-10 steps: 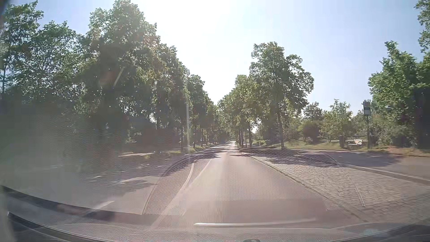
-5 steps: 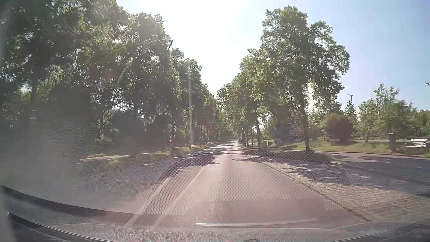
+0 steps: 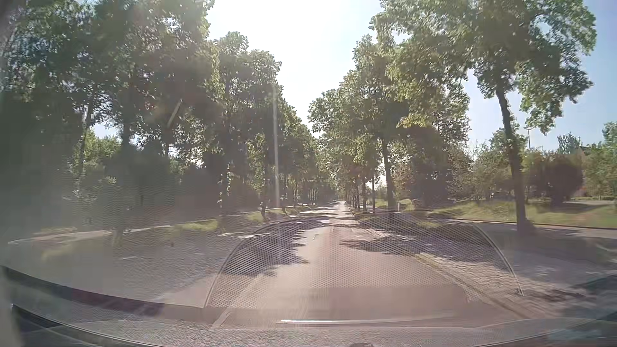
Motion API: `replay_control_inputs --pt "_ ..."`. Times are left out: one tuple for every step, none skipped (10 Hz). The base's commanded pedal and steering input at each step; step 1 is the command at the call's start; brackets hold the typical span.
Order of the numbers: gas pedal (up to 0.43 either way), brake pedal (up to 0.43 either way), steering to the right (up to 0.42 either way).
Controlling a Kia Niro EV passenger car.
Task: Follow the waypoints while adhering to traffic rules and regulations
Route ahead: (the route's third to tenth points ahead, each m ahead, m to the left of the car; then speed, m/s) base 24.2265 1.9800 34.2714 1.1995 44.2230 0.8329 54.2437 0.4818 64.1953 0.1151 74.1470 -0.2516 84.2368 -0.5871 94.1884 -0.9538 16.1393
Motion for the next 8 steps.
replay_control_inputs --pt "0.118 0.006 -0.002" --pt "0.11 0.012 -0.002" --pt "0.11 0.006 -0.001" --pt "0.098 0.012 0.0" --pt "0.098 0.012 0.002" --pt "0.098 0.006 0.003" --pt "0.098 0.006 0.003" --pt "0.098 0.006 0.004"
